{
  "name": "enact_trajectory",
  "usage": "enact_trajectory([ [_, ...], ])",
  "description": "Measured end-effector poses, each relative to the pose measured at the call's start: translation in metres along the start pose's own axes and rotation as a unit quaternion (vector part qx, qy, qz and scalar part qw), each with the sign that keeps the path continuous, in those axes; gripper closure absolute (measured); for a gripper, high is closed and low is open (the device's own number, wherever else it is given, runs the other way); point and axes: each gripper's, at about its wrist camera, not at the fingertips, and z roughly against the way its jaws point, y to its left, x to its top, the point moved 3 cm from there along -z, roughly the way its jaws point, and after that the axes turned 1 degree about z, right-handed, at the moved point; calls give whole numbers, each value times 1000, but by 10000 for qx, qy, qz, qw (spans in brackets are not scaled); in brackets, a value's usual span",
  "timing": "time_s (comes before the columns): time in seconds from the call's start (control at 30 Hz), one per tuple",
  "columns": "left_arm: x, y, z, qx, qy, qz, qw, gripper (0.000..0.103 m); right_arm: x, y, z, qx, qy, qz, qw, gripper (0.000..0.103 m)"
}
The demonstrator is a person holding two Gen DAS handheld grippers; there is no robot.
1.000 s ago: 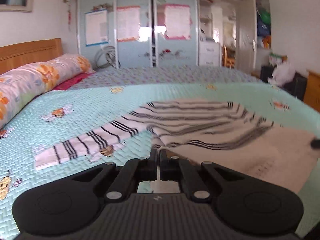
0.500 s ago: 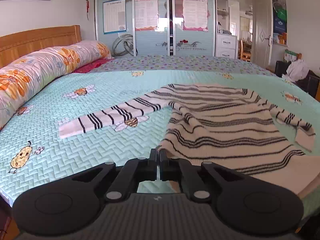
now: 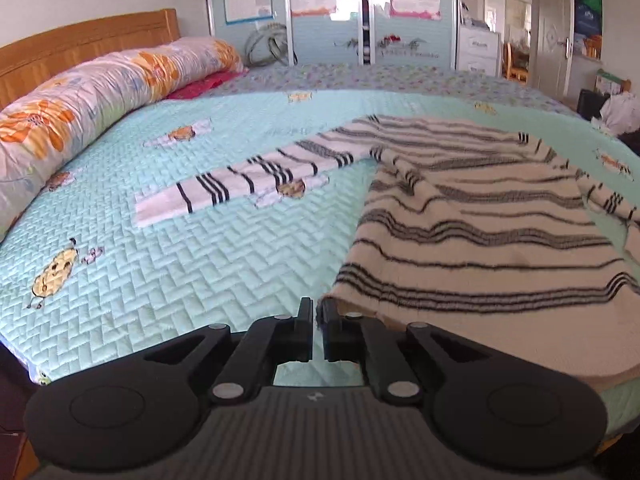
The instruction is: Fold clothes
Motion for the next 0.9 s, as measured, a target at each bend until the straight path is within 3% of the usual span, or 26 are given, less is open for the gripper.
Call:
enact_trajectory([
  [0.2,-10,23,8,-58,204,458,9987,74,-1,-22,17,337,-120,-645,9973,62],
  [0.27,-10,34,12,1,197,750,9970,74,3,-31,25,437,-263,-894,9947,55],
  [0.4,2,42,17,-17,23,991,9951,72,8,-50,30,581,-489,-1473,9862,51],
  [0.47,13,29,12,-71,-46,655,9978,70,9,-53,27,560,-530,-1616,9838,51],
  [0.6,24,-8,-16,-205,89,9,9998,54,10,-47,17,337,-527,-1570,9856,50],
  [0.77,28,-31,-51,-134,246,-276,9992,53,12,-28,12,248,-389,-1154,9922,49],
  [0.9,28,-42,-73,-30,245,-791,9966,53,10,-29,10,193,-314,-1317,9906,46],
])
